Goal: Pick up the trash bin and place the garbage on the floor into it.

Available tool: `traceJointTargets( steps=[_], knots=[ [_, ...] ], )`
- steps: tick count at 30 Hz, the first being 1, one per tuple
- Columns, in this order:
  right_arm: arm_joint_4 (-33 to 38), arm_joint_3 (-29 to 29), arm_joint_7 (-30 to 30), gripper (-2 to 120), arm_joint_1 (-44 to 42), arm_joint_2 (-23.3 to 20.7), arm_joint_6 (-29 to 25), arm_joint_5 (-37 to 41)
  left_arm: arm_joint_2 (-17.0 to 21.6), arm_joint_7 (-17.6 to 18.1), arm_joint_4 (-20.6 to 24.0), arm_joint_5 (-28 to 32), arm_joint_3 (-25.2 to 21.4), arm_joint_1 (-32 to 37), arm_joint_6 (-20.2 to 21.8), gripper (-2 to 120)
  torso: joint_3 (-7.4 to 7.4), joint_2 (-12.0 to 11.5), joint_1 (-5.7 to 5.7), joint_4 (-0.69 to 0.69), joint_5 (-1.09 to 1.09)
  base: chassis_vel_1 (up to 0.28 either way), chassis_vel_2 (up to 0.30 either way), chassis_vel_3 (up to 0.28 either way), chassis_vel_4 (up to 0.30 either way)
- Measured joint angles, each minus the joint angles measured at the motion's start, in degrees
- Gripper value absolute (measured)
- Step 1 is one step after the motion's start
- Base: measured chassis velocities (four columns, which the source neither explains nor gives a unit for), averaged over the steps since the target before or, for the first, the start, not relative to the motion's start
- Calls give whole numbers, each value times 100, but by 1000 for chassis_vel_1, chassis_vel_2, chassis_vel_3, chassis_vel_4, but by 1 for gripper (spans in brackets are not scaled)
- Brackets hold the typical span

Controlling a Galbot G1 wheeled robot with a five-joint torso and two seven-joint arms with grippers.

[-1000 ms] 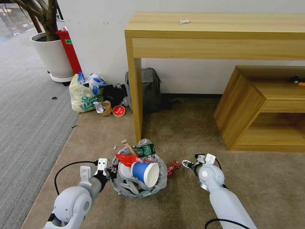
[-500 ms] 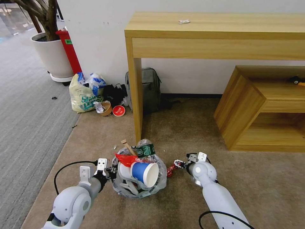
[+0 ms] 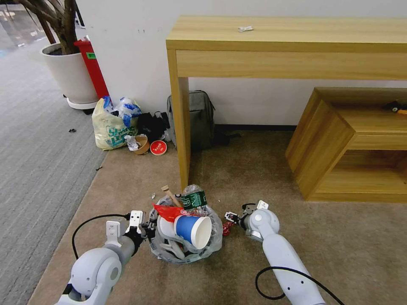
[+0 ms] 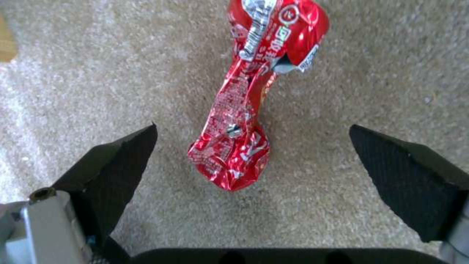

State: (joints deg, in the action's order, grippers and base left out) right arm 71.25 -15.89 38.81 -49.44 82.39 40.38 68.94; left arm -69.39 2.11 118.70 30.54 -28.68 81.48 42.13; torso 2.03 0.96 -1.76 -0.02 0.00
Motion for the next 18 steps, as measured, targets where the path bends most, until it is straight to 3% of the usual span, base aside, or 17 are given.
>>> traceJointTargets(
  steps=[8,12,18],
  knots=[
    [-341,-47,-6,95,176,100,-101,-85,-1,-4,-18,2,2,-15,0,0,0,0,0,0,0,0,0,0,0],
    [-499,-65,-38,84,258,141,-141,-150,-1,-5,-21,2,2,-18,0,0,0,0,0,1,0,0,0,0,0],
    [-739,-94,-145,55,334,203,-230,-344,-5,-7,-22,2,2,-17,0,0,0,0,0,1,0,0,0,0,0]
  ],
)
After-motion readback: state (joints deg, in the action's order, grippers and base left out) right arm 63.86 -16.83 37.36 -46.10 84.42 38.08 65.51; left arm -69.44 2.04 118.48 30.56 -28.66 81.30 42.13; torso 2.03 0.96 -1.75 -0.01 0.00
